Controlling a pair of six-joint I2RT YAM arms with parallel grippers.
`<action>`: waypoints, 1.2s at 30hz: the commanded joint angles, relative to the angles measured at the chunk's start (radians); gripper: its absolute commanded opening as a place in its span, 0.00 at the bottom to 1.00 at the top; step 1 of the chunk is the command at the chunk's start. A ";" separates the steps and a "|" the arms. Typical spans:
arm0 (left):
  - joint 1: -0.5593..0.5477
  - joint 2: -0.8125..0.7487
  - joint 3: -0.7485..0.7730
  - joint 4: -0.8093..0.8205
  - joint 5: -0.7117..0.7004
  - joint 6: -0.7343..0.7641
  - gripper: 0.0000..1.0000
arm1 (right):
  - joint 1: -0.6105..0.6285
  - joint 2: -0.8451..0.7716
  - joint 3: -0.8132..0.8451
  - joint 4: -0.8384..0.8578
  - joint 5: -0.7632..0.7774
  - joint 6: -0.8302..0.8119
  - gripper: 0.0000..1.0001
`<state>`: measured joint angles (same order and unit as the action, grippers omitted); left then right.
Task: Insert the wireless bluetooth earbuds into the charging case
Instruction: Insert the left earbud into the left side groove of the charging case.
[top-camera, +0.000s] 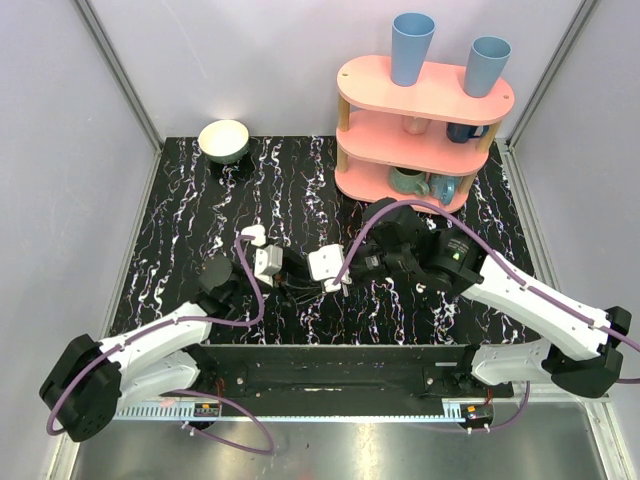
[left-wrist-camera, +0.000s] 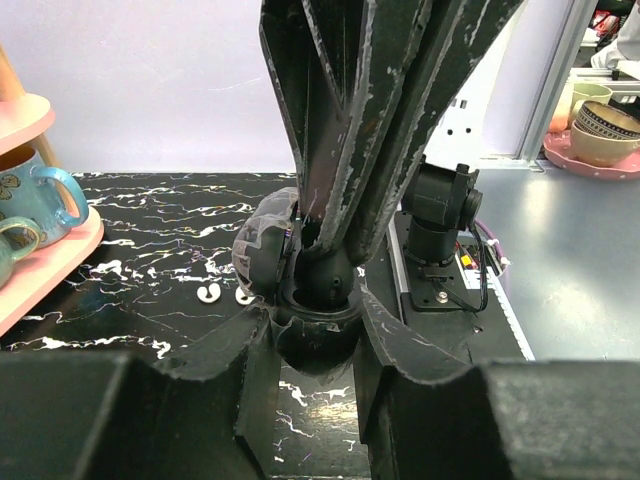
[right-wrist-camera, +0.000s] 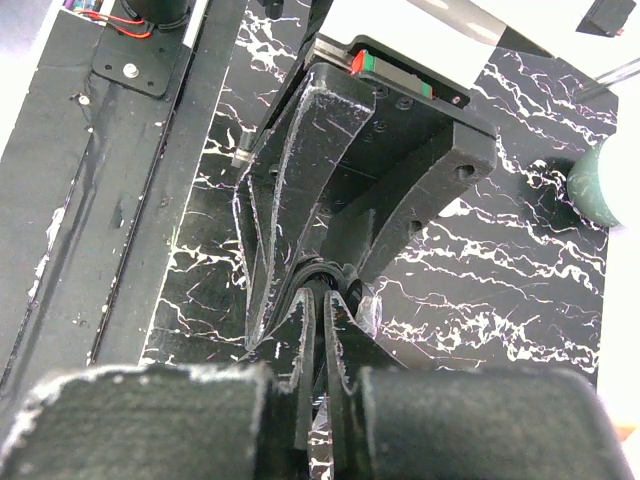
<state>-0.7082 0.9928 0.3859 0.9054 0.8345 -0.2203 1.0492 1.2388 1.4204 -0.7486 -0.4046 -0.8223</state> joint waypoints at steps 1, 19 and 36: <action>-0.004 -0.037 0.041 0.035 0.024 0.022 0.00 | 0.014 0.005 0.028 -0.031 0.007 -0.018 0.00; -0.007 -0.040 0.031 0.093 0.005 -0.001 0.00 | 0.035 0.041 0.005 0.000 0.012 -0.011 0.04; -0.007 -0.045 0.018 0.072 -0.034 0.021 0.00 | 0.038 -0.097 -0.100 0.250 0.052 -0.005 0.46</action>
<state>-0.7097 0.9749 0.3859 0.9054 0.8116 -0.2169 1.0813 1.2064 1.3457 -0.6334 -0.3817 -0.8215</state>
